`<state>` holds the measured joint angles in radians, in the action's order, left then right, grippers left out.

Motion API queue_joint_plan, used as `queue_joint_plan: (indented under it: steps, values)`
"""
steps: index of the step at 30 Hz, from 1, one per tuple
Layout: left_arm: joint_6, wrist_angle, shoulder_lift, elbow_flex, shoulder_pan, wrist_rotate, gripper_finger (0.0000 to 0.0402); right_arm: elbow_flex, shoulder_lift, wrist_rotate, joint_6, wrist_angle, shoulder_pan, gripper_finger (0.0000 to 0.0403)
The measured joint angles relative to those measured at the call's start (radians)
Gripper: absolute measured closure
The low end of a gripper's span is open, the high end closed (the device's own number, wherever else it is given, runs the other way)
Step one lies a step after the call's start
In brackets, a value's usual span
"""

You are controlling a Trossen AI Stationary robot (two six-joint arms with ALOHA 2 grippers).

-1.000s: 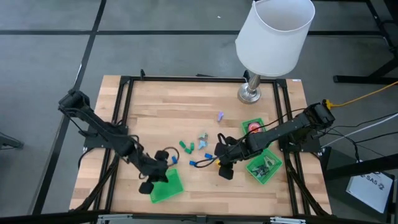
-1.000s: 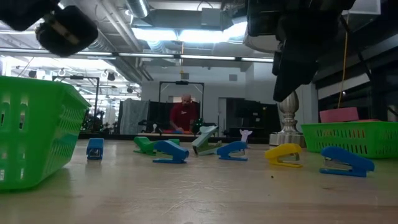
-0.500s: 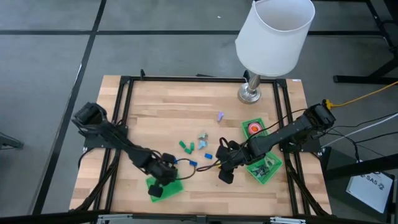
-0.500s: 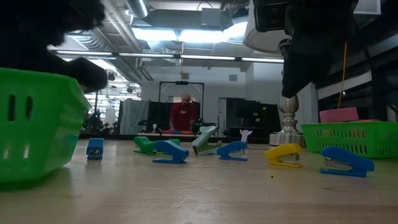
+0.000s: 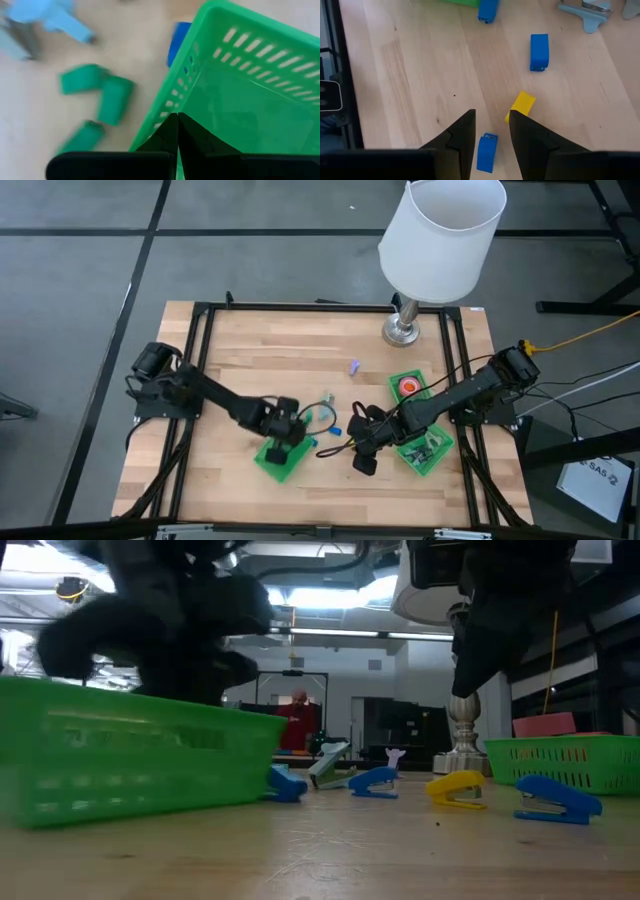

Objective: Pick and place Stapler, Stapler remover, tape
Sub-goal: Move the left green bin to the center of the table, then put the yellow stapler into the center green bin

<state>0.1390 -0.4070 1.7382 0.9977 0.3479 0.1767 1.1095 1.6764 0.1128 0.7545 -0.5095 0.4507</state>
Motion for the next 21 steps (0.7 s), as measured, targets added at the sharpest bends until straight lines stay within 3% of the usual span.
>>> queue_joint_plan:
  steps: [13, 21]
  values:
    - [-0.118, 0.144, 0.000, 0.000, -0.206, 0.191, 0.0399, 0.000, 0.000, -0.063, -0.041, -0.036, -0.048, 0.0280]
    - [-0.118, 0.160, -0.038, 0.000, -0.267, 0.126, 0.0391, 0.000, 0.000, -0.221, 0.008, -0.050, -0.085, 0.0277]
